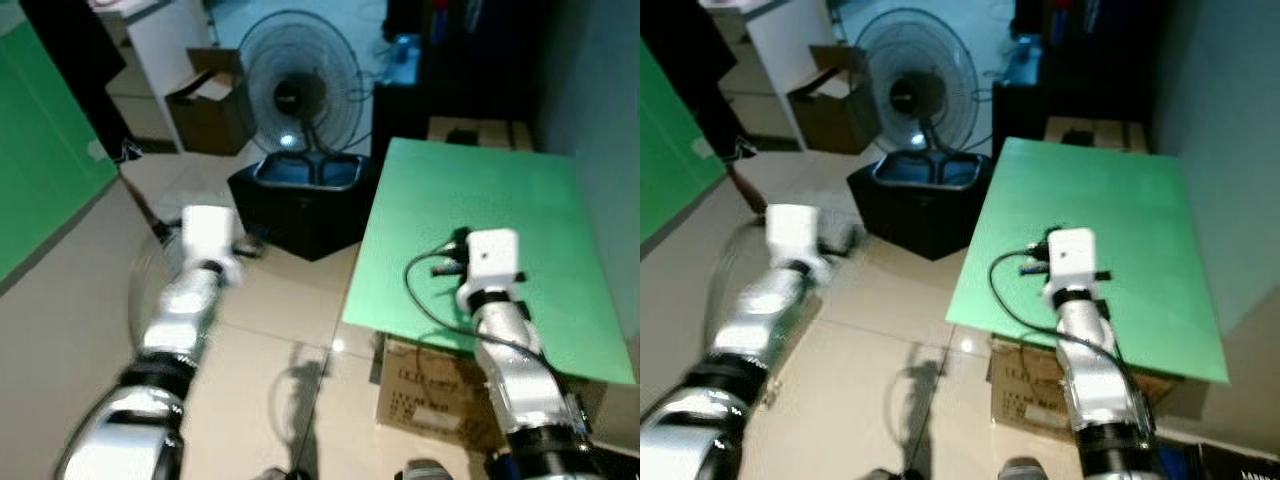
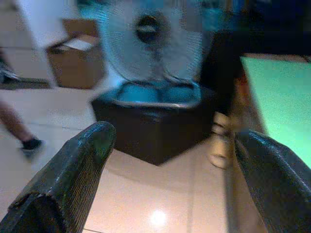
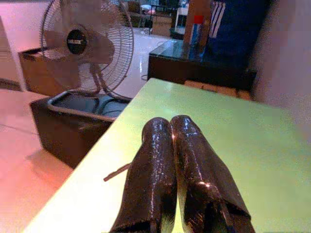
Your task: Hang keys on a hook
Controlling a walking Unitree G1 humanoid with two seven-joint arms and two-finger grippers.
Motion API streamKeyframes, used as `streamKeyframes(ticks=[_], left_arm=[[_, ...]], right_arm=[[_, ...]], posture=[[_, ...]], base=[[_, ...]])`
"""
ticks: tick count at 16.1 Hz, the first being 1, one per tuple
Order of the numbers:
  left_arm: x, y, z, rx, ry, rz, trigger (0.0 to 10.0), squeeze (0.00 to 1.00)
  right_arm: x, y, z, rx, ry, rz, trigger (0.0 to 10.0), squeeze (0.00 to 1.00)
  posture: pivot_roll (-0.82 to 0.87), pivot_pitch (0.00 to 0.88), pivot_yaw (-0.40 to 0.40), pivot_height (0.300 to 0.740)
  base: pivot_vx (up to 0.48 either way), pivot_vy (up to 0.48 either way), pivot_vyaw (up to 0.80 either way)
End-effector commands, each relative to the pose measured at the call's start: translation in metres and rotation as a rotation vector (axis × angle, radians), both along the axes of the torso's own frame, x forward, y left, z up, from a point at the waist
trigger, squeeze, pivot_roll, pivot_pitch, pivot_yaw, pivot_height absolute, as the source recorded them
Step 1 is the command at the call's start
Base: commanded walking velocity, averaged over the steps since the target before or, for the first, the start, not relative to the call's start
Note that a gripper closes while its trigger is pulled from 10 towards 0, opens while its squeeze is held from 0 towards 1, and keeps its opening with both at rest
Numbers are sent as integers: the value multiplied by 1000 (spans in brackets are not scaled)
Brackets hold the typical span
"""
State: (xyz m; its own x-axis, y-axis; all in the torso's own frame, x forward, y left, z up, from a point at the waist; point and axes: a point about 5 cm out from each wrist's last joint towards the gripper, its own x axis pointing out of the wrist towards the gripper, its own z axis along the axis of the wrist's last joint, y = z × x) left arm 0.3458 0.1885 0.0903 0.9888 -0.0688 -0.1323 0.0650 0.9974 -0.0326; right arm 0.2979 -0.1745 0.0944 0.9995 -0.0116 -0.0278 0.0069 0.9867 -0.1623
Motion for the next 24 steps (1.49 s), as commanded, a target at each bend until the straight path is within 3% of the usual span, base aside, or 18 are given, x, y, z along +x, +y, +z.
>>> streamKeyframes(ticks=[1, 4, 8, 9, 11, 13, 16, 19, 20, 24], left_arm=[[0, 4, 4, -11, -39, 9, 10000, 0], [-2, -4, 15, -23, -128, -2, 10000, 0], [-34, -7, 14, -14, -233, -96, 10000, 0], [-36, -17, 21, 14, -270, -150, 10000, 0], [-28, -19, 47, -20, -352, -132, 10000, 0], [-35, -14, 42, -26, -326, -87, 10000, 0], [-33, -20, 41, -11, -288, -124, 10000, 0], [-35, -31, 31, 29, -207, -182, 10000, 0], [-36, -34, 31, 9, -201, -196, 10000, 0], [-37, -38, 28, -18, -183, -179, 10000, 0]], right_arm=[[1, 4, 1, 62, -15, 7, 0, 0], [-7, 4, 8, -31, -96, -25, 0, 0], [-43, -5, -5, -103, -166, -174, 0, 0], [-43, 0, 6, -131, -212, -152, 0, 0], [-35, 9, 39, -152, -315, -83, 0, 0], [-39, 11, 36, -172, -318, -59, 0, 0], [-35, 18, 35, -189, -313, -23, 0, 0], [-35, 22, 23, -166, -238, -19, 0, 0], [-36, 21, 16, -138, -206, -28, 0, 0], [-45, 20, 2, -180, -171, -8, 0, 0]], posture=[[-210, 0, 118, 740], [-205, 0, 104, 740], [-195, 0, 98, 740], [-194, 0, 107, 740], [-192, 0, 97, 740], [-186, 0, 90, 740], [-179, 0, 97, 740], [-179, 0, 108, 740], [-178, 0, 108, 740], [-173, 0, 92, 740]], base=[[0, 0, 0], [0, 0, 0], [0, 0, 0], [0, 0, 0], [0, 0, 0], [0, 0, 0], [0, 0, 0], [0, 0, 0], [0, 0, 0], [273, 234, 0]])
